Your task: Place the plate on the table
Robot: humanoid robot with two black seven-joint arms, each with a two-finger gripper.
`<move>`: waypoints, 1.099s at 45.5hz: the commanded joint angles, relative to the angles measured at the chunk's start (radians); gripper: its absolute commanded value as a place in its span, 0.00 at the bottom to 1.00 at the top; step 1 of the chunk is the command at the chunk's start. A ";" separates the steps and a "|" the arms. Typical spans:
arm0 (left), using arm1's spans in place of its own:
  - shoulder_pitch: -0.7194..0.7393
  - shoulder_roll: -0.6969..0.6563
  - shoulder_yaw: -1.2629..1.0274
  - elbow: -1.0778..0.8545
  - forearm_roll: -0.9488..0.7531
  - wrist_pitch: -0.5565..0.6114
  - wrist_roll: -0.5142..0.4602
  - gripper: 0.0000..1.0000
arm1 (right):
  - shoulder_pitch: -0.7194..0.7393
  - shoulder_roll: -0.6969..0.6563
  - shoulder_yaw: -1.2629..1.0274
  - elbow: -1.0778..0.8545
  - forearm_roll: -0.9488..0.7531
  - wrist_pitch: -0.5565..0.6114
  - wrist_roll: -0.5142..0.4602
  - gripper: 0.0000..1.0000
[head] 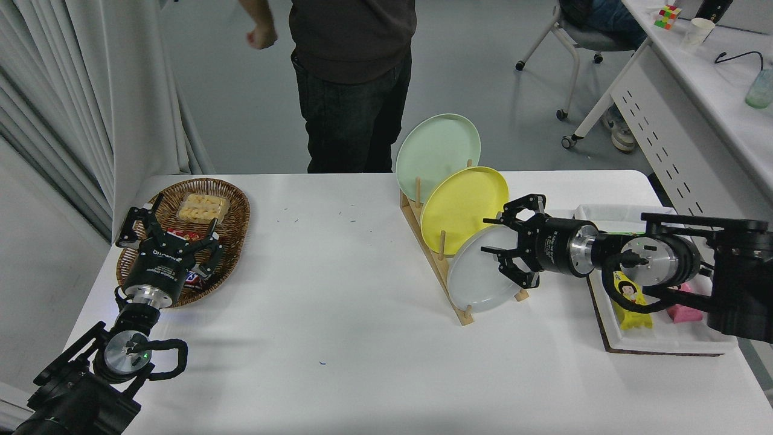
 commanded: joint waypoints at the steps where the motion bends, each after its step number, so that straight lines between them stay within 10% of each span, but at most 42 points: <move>1: 0.001 0.000 0.000 0.000 0.000 0.001 0.000 0.98 | 0.038 -0.021 -0.015 0.000 -0.010 0.003 -0.018 0.47; 50: 0.001 0.000 0.000 0.000 0.000 -0.001 0.000 0.98 | 0.056 -0.016 -0.035 -0.029 -0.222 -0.017 -0.053 0.41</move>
